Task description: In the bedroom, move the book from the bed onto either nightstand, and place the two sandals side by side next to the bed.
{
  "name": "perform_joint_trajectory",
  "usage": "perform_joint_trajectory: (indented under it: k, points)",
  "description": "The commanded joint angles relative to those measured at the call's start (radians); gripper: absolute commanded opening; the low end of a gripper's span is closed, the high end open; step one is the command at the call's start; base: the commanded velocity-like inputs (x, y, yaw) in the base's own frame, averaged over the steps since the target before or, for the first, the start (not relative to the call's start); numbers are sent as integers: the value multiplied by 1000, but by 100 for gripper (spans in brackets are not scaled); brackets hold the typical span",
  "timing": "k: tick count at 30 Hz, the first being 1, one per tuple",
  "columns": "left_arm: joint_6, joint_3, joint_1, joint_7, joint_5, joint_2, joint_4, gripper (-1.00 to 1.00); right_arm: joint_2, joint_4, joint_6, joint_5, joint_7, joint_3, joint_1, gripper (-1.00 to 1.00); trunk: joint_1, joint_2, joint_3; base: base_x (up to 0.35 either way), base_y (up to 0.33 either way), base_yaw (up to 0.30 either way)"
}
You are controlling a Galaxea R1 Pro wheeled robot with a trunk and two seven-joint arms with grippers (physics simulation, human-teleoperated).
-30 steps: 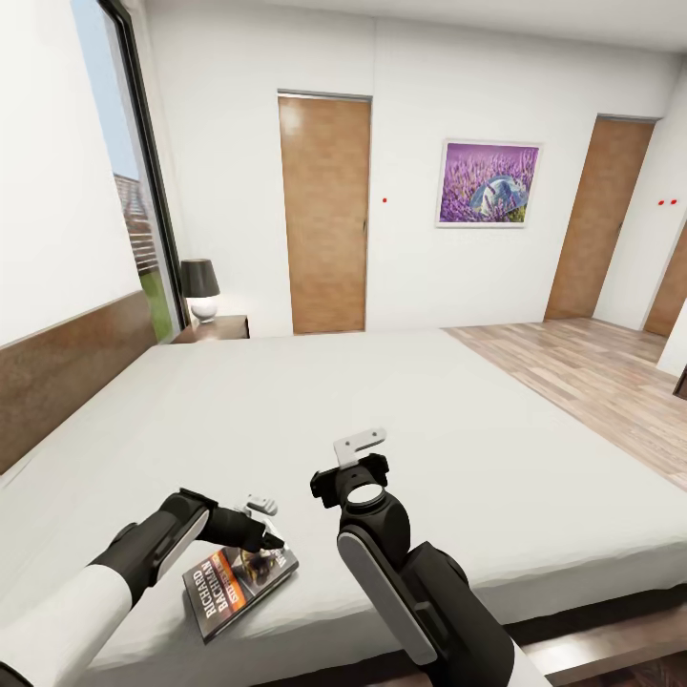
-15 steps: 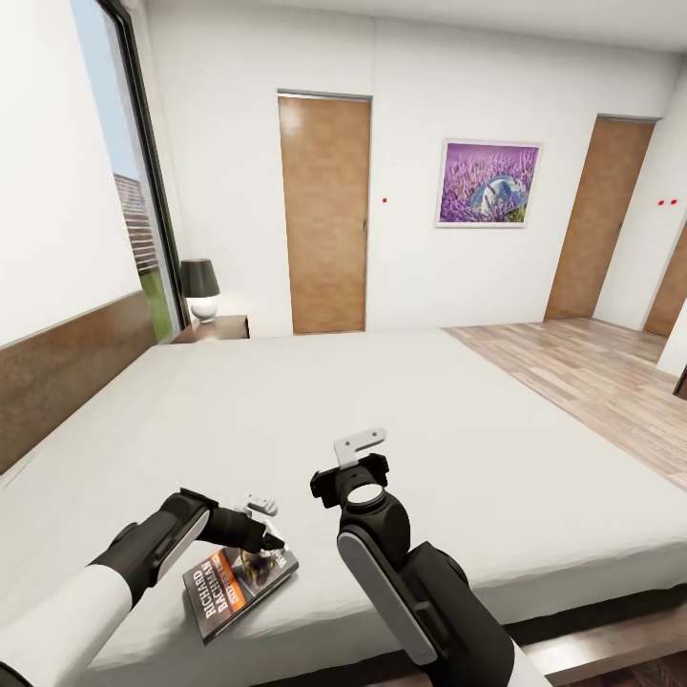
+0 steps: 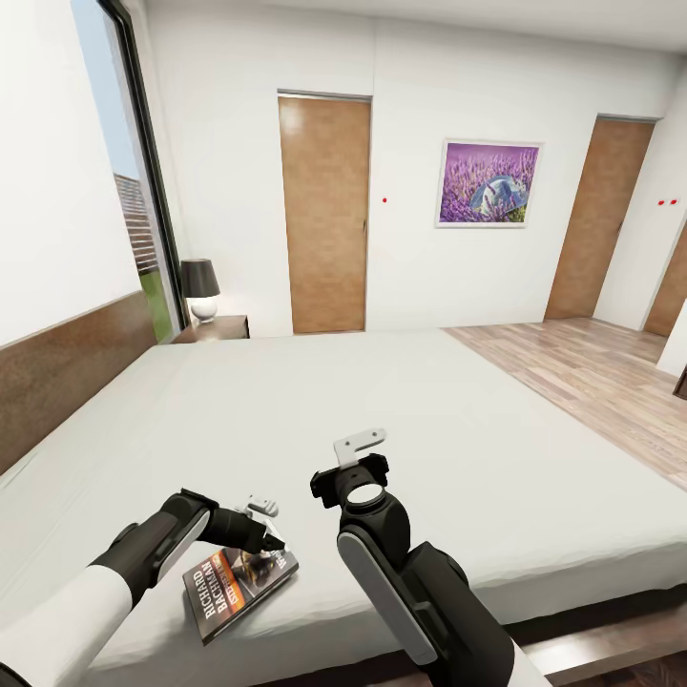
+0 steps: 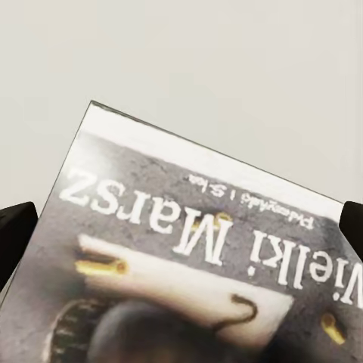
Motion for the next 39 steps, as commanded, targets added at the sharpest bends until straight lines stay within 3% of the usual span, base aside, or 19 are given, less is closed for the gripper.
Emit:
perform_joint_trajectory:
  k: [1, 39]
  points:
    - [12, -5, 1, 4, 12, 1, -1, 100, 0, -1, 3, -9, -10, 1, -1, 100, 0, 0, -1, 0, 0, 0]
    - [17, -15, 11, 1, 13, 1, -18, 100, 0, -1, 3, -11, -10, 1, -1, 100, 0, 0, -1, 0, 0, 0]
